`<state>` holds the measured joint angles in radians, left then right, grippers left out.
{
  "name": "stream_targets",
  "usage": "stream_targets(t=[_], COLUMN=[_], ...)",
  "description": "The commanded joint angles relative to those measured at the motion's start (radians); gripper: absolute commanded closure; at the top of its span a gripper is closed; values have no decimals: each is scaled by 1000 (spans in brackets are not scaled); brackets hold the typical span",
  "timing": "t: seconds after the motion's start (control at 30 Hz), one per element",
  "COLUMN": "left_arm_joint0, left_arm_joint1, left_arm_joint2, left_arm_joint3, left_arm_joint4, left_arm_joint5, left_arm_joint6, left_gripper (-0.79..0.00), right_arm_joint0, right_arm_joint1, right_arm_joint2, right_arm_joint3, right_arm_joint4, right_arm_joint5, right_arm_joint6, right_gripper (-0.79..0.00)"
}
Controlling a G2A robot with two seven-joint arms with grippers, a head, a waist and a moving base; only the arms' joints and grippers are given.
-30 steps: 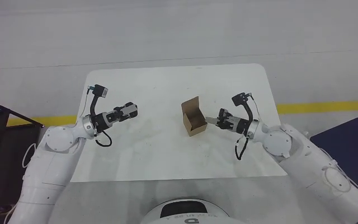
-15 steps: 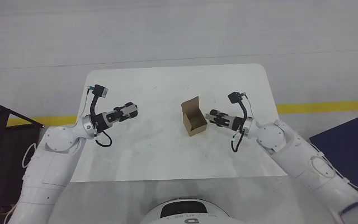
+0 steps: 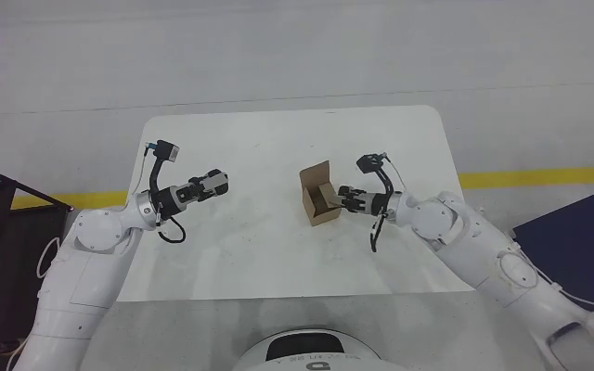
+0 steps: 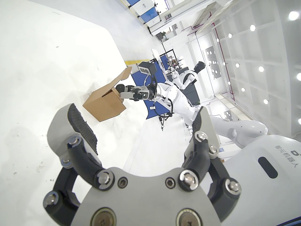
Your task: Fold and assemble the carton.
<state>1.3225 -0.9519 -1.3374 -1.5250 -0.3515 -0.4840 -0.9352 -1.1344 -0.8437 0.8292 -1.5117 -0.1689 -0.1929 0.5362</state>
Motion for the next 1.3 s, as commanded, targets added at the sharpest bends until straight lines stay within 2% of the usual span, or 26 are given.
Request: stream_targets(t=[0.0,0.2,0.33,0.37,0.4,0.43,0.57,0.73,0.93,0.97,1.27], left_arm_joint0=[0,0,0,0,0,0,0,0,0,0,0], left_arm_joint1=[0,0,0,0,0,0,0,0,0,0,0], left_arm_joint2=[0,0,0,0,0,0,0,0,0,0,0], left_arm_joint3=[0,0,0,0,0,0,0,0,0,0,0], left_arm_joint4=[0,0,0,0,0,0,0,0,0,0,0], left_arm_joint5=[0,0,0,0,0,0,0,0,0,0,0], left_arm_joint6=[0,0,0,0,0,0,0,0,0,0,0], left_gripper=[-785,-785,-785,-785,-785,-785,-785,-785,-785,-785,-785], right_arm_joint0=[6,14,14,14,15,14,1,-43,-74,-76,-76], right_arm_joint1=[-5,-16,-21,-23,-24,-24,-23,-20,-41,-50,-50], right_arm_joint2=[-6,-20,-34,-37,-38,-40,-37,-37,-58,-53,-53], right_arm_joint3=[-2,-37,-87,-101,-113,-126,-197,-307,-388,-408,-408], right_arm_joint4=[-25,-131,-233,-251,-274,-298,-404,-564,-609,-548,-548], right_arm_joint5=[25,130,231,248,267,288,399,606,816,824,824], right_arm_joint6=[1,9,29,38,45,54,80,120,153,146,146], right_gripper=[-286,-289,-240,-163,-25,0,0,0,0,0,0])
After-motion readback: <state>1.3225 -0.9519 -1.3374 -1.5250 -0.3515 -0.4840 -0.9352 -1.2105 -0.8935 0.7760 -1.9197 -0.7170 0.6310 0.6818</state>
